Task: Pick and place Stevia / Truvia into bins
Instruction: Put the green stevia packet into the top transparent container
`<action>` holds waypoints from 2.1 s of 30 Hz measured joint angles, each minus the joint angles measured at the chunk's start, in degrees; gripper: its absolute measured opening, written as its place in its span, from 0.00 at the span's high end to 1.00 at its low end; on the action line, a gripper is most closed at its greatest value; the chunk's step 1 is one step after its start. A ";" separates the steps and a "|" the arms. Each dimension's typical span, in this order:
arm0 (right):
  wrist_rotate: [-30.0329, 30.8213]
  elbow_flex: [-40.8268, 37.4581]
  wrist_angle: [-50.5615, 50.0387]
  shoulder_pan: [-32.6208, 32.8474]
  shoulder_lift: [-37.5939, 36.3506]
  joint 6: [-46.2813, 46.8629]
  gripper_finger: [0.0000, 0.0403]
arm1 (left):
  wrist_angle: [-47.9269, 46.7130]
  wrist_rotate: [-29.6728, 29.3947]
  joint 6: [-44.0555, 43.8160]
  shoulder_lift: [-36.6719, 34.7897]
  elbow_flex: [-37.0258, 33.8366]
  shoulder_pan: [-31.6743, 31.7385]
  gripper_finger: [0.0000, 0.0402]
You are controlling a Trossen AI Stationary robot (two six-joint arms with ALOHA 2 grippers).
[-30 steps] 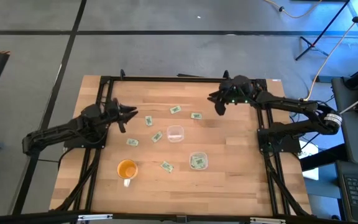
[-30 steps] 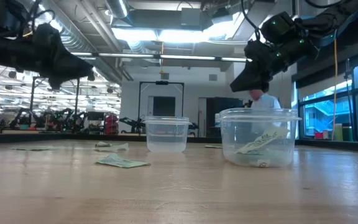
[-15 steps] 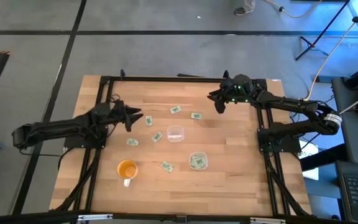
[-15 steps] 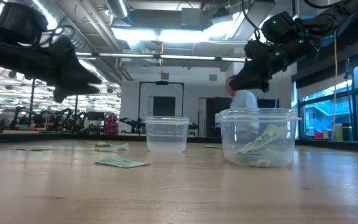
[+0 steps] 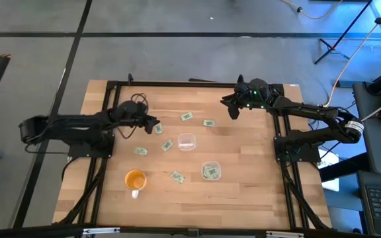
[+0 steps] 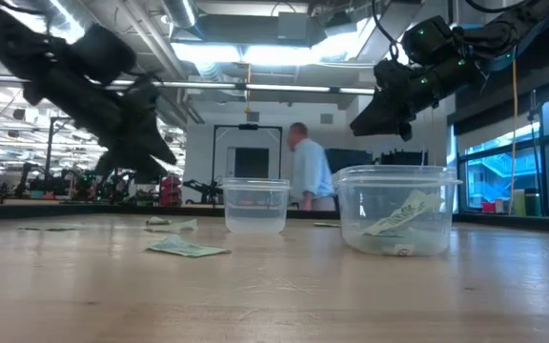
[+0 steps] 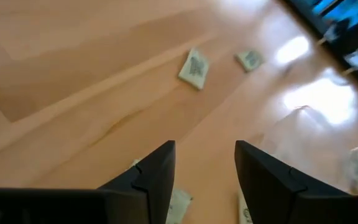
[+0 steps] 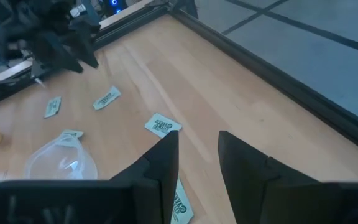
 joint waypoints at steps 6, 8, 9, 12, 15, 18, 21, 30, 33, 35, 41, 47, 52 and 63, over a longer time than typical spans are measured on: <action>-0.22 0.00 -0.20 0.00 0.00 0.28 0.71 | -5.82 5.38 1.54 8.70 3.60 0.87 0.59; -0.22 0.00 -0.20 0.00 0.00 0.33 0.71 | -6.48 4.44 1.26 10.41 3.76 1.23 0.59; -0.21 0.00 -0.20 0.00 0.00 0.45 0.71 | -6.48 3.14 0.26 11.11 3.76 1.45 0.59; -0.22 0.00 -0.22 0.00 0.00 1.61 0.71 | -6.51 0.17 -2.07 12.19 3.76 2.48 0.59; -0.22 0.00 -0.24 0.00 0.00 1.64 0.71 | -6.11 0.12 -1.62 12.49 3.76 3.54 0.59; -0.22 0.00 -0.25 0.00 0.00 1.65 0.71 | -5.97 0.18 -1.45 13.41 3.81 4.01 0.59; -0.22 0.00 -0.29 0.00 0.00 1.63 0.71 | -6.15 0.23 -1.47 15.74 3.81 4.00 0.59; -0.22 0.00 -0.33 0.00 0.00 1.45 0.71 | -0.84 3.07 -2.24 21.16 4.03 4.10 0.59; -0.22 0.00 -0.35 0.00 0.00 1.23 0.71 | -1.35 3.27 -2.74 21.22 4.05 4.06 0.59; -0.22 0.02 -0.35 0.00 0.00 1.17 0.71 | -2.39 3.60 -2.74 21.22 4.07 4.04 0.59; -0.22 0.02 -0.39 0.00 0.00 0.07 0.71 | -4.68 6.48 -2.72 21.07 4.11 4.04 0.64; -0.22 0.02 -0.38 0.00 0.00 -0.08 0.71 | -4.79 7.13 -1.16 21.10 4.00 3.97 0.69; -0.22 0.02 -0.55 0.00 0.00 -0.12 0.71 | -4.91 7.22 0.58 21.16 3.92 3.97 0.75; -0.22 0.02 -0.55 0.00 0.00 -0.14 0.71 | -5.39 7.25 1.70 21.08 3.74 3.97 0.93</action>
